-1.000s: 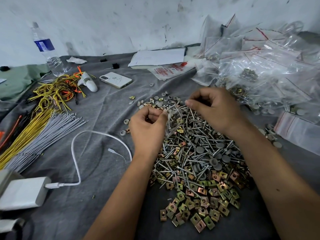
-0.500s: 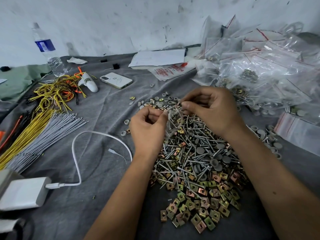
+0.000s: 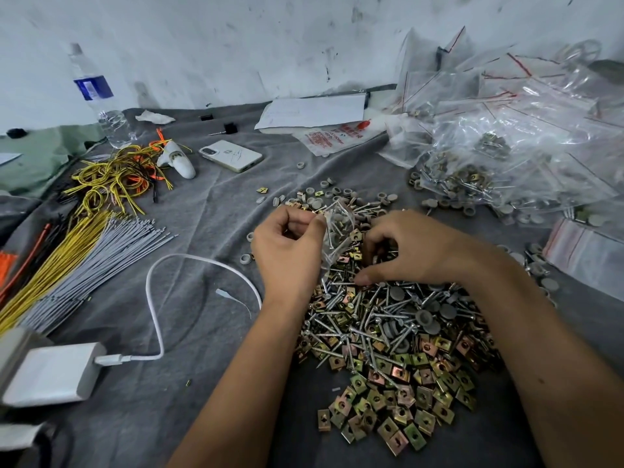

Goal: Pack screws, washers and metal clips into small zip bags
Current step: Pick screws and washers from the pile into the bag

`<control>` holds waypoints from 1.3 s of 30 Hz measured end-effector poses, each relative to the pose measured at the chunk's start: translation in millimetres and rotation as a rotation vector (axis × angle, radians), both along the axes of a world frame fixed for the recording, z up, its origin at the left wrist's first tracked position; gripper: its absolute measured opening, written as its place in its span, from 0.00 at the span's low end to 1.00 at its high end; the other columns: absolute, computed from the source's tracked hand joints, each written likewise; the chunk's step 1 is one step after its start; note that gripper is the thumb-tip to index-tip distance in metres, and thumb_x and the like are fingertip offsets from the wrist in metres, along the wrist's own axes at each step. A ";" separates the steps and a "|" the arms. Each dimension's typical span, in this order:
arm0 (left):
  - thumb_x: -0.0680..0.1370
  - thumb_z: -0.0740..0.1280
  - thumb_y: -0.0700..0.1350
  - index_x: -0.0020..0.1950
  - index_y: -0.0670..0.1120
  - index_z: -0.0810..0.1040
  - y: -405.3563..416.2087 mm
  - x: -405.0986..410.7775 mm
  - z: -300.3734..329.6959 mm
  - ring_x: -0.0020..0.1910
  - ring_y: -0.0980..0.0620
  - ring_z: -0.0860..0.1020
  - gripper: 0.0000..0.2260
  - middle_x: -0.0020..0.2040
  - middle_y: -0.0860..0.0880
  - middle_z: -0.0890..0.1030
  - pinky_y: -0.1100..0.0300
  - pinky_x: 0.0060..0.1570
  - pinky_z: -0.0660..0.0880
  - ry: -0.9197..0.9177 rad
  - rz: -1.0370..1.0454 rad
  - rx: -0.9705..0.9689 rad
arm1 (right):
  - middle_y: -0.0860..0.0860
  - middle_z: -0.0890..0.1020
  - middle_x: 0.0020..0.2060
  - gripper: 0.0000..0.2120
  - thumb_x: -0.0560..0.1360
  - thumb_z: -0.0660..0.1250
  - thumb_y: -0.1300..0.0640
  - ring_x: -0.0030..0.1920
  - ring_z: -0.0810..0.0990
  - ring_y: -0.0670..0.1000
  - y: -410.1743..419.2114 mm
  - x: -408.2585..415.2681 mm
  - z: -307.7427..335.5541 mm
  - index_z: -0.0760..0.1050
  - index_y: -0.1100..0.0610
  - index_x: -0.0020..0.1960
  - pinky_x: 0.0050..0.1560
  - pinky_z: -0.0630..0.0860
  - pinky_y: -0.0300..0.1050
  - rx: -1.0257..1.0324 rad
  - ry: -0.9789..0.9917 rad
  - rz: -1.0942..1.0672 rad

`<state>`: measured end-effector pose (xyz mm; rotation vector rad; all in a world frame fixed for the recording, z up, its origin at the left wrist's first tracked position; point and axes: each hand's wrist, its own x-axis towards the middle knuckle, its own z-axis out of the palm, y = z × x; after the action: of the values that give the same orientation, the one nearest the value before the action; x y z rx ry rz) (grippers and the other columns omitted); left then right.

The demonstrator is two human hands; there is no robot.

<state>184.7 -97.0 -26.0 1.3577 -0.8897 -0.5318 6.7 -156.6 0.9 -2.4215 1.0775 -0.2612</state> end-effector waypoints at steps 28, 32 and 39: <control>0.76 0.74 0.37 0.38 0.46 0.80 1.9 -1.6 2.0 0.30 0.47 0.75 0.09 0.31 0.50 0.79 0.52 0.34 0.75 -0.022 -0.061 -0.004 | 0.49 0.86 0.39 0.06 0.73 0.78 0.61 0.39 0.86 0.47 2.3 8.8 -3.3 0.84 0.56 0.48 0.36 0.83 0.41 -0.013 -0.875 -0.292; 0.77 0.74 0.37 0.39 0.46 0.80 2.0 -1.3 0.9 0.31 0.45 0.75 0.09 0.31 0.48 0.79 0.51 0.35 0.75 -0.003 -0.063 -0.006 | 0.40 0.83 0.36 0.02 0.75 0.76 0.53 0.37 0.82 0.40 -2.7 0.3 -4.2 0.83 0.49 0.45 0.39 0.79 0.35 -0.244 -0.588 -0.410; 0.77 0.74 0.38 0.39 0.46 0.81 0.4 0.0 -0.5 0.30 0.47 0.76 0.08 0.31 0.50 0.79 0.54 0.32 0.75 0.004 -0.040 -0.009 | 0.48 0.78 0.52 0.20 0.71 0.73 0.34 0.53 0.77 0.50 -5.7 0.9 -7.1 0.82 0.49 0.51 0.55 0.77 0.52 -0.177 0.072 -0.241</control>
<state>184.8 -96.6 -26.5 1.3328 -0.9166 -0.5604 7.5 -162.3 -6.2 -2.4686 1.4360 -0.3648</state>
